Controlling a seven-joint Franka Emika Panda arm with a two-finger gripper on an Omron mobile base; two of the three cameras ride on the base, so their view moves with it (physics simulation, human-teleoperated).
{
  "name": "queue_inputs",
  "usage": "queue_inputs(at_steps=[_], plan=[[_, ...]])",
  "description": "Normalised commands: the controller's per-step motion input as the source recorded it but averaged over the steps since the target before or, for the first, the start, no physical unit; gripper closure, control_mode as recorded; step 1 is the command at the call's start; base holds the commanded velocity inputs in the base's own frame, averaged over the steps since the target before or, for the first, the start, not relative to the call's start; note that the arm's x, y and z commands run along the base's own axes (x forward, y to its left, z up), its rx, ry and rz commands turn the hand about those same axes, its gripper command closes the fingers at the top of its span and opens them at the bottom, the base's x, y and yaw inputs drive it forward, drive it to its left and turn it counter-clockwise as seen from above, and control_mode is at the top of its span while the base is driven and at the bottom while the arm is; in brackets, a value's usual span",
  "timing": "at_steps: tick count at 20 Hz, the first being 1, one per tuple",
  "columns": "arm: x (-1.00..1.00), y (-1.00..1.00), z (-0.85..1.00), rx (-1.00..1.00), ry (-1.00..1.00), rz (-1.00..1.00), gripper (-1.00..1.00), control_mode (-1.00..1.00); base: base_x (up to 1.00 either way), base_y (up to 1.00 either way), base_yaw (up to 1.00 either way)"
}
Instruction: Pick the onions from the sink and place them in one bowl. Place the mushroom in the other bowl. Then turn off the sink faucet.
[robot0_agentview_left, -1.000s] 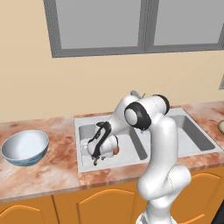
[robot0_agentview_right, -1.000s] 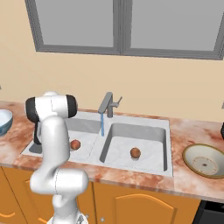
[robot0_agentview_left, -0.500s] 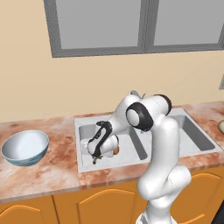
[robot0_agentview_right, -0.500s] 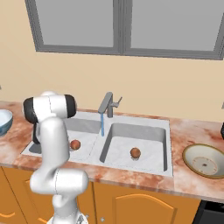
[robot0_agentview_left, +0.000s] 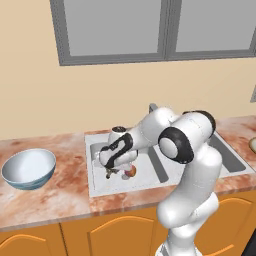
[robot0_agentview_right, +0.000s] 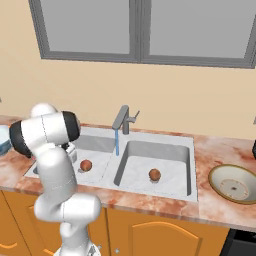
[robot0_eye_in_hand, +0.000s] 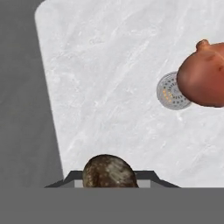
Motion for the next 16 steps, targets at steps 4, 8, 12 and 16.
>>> queue_inputs(at_steps=[4, 8, 12, 16], plan=[[-0.42, -0.02, 0.94, 0.02, -0.02, -0.01, 1.0, -1.0, 0.0, 0.0, 0.0], [-0.43, 0.0, 0.91, 0.01, -0.05, 0.0, 1.0, -1.0, 0.0, 0.0, 0.0], [-0.41, 0.0, 0.92, 0.0, -0.07, 0.03, 1.0, -1.0, 0.0, 0.0, 0.0], [-0.33, 0.06, 0.91, 0.0, -0.07, 0.08, 1.0, -1.0, 0.0, 0.0, 0.0]])
